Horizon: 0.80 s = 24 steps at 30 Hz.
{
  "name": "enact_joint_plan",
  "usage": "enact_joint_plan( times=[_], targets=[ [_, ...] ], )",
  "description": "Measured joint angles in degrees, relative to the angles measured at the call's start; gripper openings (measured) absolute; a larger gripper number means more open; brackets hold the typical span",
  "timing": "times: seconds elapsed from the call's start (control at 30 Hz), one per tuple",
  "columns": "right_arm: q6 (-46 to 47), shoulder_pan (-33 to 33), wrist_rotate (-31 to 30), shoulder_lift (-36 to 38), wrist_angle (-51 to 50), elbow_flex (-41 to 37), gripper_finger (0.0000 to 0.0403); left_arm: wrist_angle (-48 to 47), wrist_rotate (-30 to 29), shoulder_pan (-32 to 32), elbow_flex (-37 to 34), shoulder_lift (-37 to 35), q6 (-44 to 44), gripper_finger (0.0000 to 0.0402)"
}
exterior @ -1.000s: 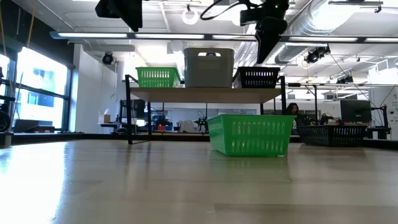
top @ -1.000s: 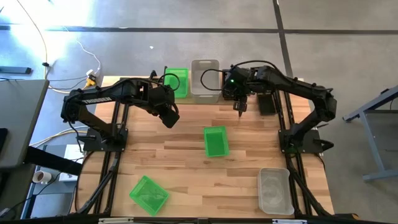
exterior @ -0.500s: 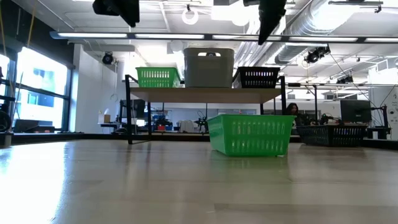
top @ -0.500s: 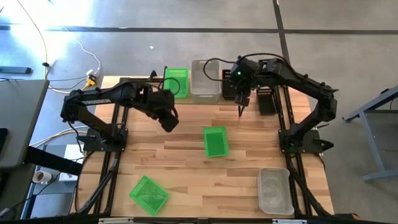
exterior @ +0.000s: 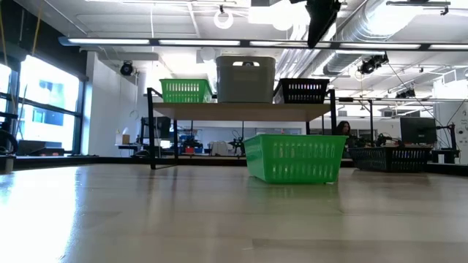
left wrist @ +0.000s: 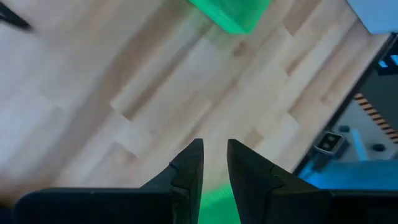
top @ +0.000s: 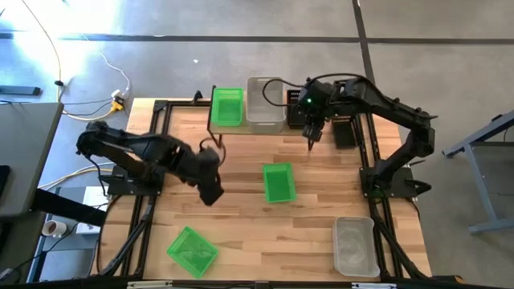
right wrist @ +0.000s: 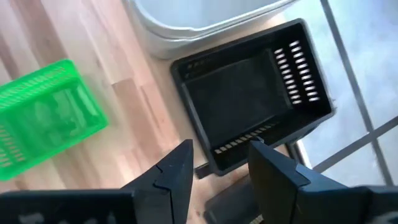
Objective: Stack baskets on shelf by color
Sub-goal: Stack the bottom green bin on the green bin on the shelf
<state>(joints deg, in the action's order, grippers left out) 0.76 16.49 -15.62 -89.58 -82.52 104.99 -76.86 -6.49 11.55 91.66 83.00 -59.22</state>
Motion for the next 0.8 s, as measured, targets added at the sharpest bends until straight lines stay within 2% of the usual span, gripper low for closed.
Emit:
enact_joint_plan(
  times=[0.3,0.5,0.8],
  targets=[
    [8.64,-6.27,0.00,0.00,-0.03,0.00,0.0138,1.87,-0.38,12.17,0.00,2.52,-17.90,0.0062],
    [12.84,-10.15,0.00,-0.02,-0.48,-0.02,0.0138,5.53,-0.58,18.18,0.00,5.90,-21.96,0.0062],
    [15.34,-14.30,-0.02,-0.04,-0.97,-0.02,0.0138,9.11,-1.06,22.96,0.00,12.30,-26.90,0.0062]
  ],
)
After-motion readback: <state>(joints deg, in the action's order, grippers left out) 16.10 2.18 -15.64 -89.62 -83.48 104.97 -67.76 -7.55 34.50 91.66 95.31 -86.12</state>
